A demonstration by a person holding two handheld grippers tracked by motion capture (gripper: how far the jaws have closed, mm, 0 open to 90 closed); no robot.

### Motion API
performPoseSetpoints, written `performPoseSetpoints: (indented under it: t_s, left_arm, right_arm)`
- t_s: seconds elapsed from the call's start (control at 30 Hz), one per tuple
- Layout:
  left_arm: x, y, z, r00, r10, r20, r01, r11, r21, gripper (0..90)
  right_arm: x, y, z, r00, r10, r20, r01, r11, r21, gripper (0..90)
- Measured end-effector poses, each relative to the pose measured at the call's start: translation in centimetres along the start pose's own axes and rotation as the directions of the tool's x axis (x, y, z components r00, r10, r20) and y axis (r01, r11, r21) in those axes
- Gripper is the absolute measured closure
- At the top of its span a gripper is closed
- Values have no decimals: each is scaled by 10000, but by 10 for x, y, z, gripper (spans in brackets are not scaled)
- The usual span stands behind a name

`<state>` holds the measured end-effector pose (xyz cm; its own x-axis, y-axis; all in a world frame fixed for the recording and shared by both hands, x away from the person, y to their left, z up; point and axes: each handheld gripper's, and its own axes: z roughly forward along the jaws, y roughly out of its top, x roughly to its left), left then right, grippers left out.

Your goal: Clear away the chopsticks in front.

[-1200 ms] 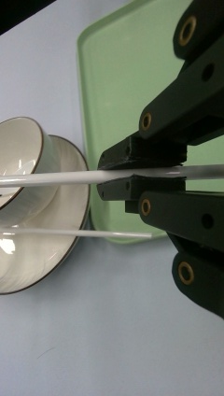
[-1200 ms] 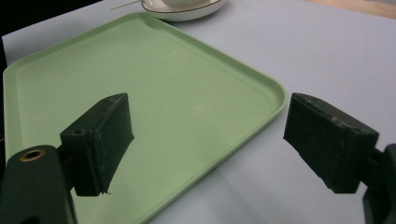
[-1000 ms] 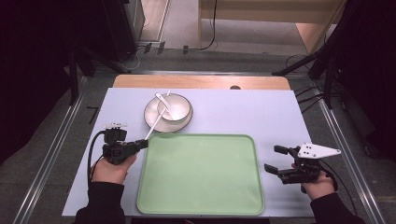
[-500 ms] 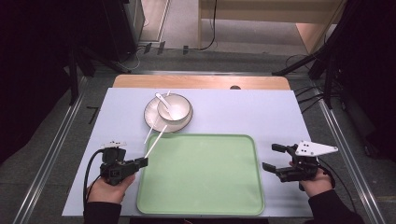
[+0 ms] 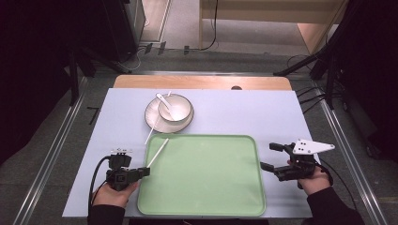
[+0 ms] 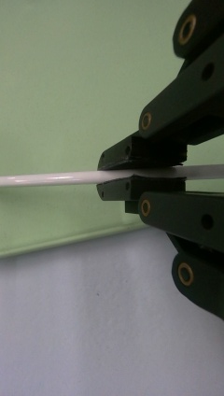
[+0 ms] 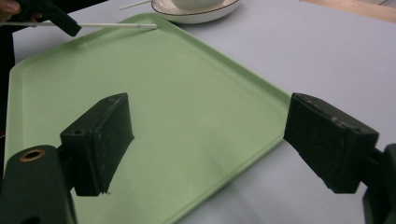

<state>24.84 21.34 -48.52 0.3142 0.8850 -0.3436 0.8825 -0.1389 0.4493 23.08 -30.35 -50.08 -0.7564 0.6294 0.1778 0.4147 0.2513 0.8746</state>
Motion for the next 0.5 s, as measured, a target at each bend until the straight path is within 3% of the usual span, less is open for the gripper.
performPoseSetpoints:
  t_s: [0.17, 0.5]
  left_arm:
    - [-6, 3, 15, 9993, 332, -149, -324, 9983, 495, 852]
    - [-11, 5, 27, 9985, 536, -84, -530, 9967, 610, 844]
  right_arm:
    - [0, 0, -1, 10000, 7, 35, -6, 10000, -44, 162]
    - [0, 0, 0, 10000, -24, 20, 24, 10000, -25, 162]
